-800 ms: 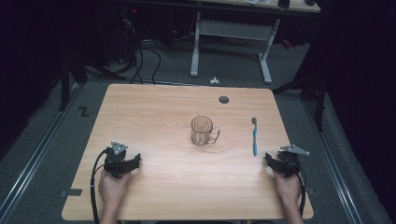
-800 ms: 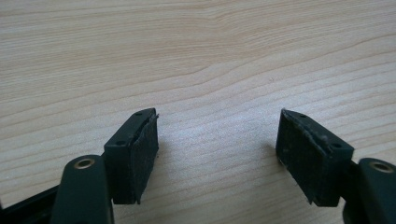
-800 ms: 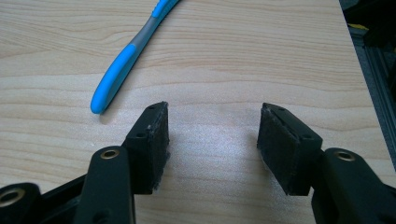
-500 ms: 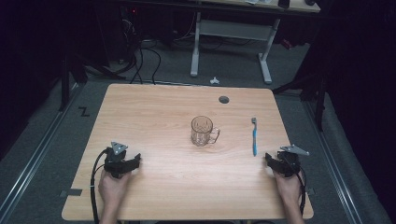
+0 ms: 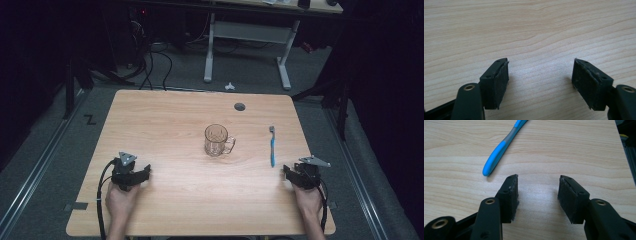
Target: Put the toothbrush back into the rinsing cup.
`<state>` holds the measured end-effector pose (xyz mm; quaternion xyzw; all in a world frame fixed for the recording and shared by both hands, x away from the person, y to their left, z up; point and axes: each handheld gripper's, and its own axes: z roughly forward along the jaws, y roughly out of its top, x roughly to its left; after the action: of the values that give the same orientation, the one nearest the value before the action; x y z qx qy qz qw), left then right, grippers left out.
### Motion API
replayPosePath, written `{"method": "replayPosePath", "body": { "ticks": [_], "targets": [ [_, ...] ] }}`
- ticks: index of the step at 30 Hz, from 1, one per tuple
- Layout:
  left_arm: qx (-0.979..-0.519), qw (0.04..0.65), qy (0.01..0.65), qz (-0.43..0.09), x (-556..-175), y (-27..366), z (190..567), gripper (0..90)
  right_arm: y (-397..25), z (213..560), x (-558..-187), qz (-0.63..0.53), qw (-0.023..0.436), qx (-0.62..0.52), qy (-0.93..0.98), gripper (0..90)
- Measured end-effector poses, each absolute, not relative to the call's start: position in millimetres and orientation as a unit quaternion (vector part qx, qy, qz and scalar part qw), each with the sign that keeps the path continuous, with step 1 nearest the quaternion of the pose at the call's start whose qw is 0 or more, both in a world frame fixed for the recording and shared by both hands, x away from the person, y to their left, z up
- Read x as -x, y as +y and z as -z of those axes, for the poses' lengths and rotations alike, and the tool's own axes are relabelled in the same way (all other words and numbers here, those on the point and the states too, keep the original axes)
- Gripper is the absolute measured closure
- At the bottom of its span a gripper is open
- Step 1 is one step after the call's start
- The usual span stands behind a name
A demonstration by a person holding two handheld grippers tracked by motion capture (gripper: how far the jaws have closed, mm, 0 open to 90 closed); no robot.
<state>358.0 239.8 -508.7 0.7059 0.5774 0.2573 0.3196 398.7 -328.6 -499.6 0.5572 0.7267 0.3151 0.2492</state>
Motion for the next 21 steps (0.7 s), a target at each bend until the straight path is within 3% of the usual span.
{"method": "replayPosePath", "body": {
  "ticks": [21],
  "targets": [
    [-0.706,0.320,0.577,-0.257,-358.0,239.7,508.7,30.1,-316.8,487.9,-377.3,-0.351,0.248,-0.527,0.733,55.6]
  ]
}}
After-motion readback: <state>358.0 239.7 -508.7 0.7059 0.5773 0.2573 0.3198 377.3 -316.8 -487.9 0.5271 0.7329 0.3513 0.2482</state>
